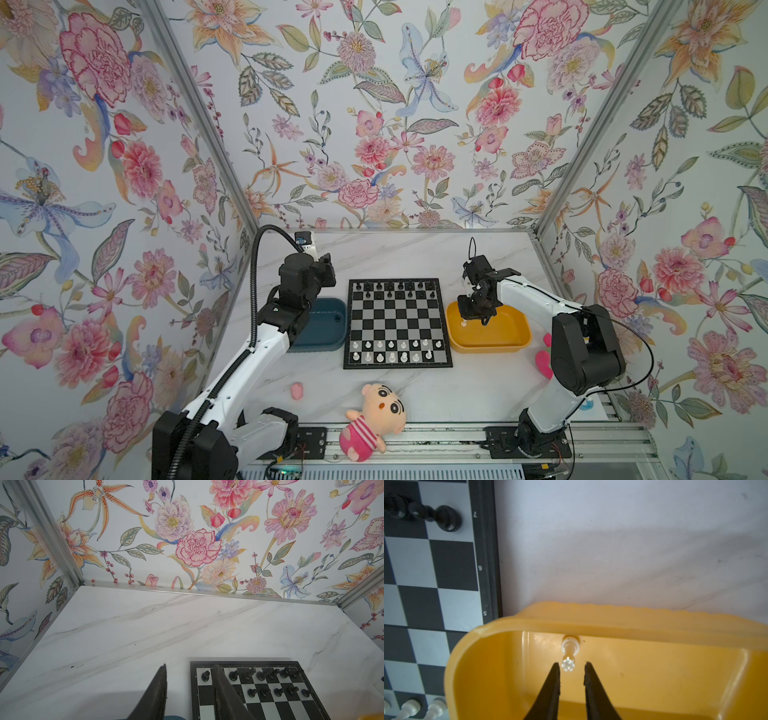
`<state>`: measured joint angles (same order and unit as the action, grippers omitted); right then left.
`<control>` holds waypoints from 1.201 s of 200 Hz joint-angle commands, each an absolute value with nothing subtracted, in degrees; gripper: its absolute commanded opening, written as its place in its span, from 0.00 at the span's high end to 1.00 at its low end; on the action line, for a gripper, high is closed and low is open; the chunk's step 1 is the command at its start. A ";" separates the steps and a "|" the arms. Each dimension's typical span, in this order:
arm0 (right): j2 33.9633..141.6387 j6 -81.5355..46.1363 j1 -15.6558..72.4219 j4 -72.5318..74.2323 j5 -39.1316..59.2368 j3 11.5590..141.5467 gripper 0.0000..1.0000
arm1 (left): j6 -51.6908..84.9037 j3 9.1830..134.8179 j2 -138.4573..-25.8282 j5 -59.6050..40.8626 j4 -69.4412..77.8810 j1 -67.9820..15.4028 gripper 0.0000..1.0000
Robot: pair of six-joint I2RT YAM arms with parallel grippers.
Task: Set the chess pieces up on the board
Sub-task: 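Lower the open right gripper onto the last white pawn in the yellow tray, then close the right gripper on the white pawn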
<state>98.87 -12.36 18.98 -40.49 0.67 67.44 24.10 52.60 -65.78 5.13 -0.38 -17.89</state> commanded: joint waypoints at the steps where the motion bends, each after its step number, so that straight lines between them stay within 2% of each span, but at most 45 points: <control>1: 100.19 -11.81 18.71 -40.08 1.40 66.36 0.76 | 24.62 54.50 -66.27 4.39 -0.97 -17.40 0.61; 240: 103.18 -12.09 18.85 -38.85 2.55 66.47 0.80 | 23.99 54.05 -66.09 3.86 -1.28 -17.42 0.61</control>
<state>102.13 -12.36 18.98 -39.09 2.20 66.61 24.05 52.60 -66.06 4.69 -0.38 -17.89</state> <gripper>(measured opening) 0.204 0.387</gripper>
